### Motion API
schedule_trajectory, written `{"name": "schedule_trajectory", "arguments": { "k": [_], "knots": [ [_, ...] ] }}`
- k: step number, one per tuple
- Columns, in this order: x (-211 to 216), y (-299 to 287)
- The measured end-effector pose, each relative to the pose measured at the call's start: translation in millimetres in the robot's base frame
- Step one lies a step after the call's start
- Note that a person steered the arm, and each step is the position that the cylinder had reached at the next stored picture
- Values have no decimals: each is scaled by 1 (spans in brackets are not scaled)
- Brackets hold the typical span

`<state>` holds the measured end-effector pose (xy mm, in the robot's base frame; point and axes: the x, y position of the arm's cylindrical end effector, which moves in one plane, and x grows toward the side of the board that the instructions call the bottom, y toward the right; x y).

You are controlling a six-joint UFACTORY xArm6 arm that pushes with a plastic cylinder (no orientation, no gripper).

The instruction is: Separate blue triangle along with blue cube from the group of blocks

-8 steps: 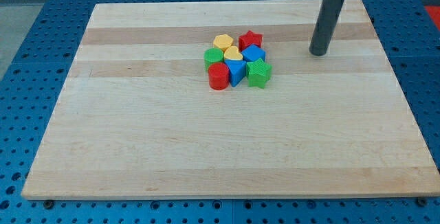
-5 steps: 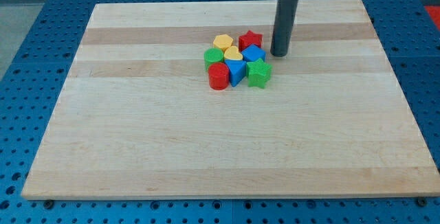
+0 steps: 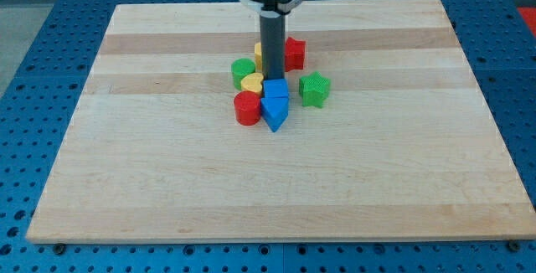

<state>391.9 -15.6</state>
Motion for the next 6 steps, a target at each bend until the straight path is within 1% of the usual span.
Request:
{"name": "schedule_trajectory", "arguments": {
  "k": [2, 4, 6],
  "knots": [
    [35, -6],
    [92, -9],
    [143, -32]
  ]
}}
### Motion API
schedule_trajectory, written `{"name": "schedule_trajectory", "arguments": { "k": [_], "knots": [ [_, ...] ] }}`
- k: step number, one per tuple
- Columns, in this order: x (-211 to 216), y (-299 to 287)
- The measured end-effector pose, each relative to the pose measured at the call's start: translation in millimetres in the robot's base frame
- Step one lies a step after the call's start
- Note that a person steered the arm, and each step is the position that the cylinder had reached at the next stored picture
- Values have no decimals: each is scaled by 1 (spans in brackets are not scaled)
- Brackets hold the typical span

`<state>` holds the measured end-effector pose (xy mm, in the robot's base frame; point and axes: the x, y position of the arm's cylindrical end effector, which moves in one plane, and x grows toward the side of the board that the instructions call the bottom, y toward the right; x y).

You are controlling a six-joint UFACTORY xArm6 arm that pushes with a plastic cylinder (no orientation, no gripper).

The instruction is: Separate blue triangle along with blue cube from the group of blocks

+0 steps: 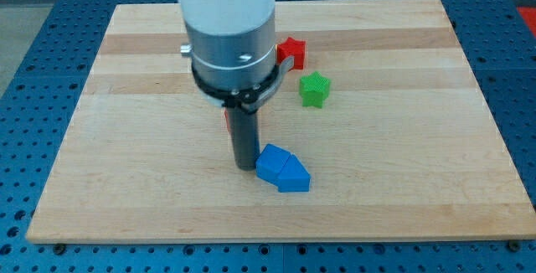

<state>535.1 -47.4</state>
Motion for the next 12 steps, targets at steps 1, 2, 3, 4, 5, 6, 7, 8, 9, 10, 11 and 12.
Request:
{"name": "schedule_trajectory", "arguments": {
  "k": [1, 2, 3, 4, 5, 6, 7, 8, 9, 10, 11, 12],
  "knots": [
    [26, -13],
    [56, -12],
    [48, 26],
    [46, 38],
    [49, 41],
    [49, 58],
    [49, 70],
    [44, 74],
    [42, 74],
    [42, 74],
    [27, 74],
    [25, 74]
  ]
}}
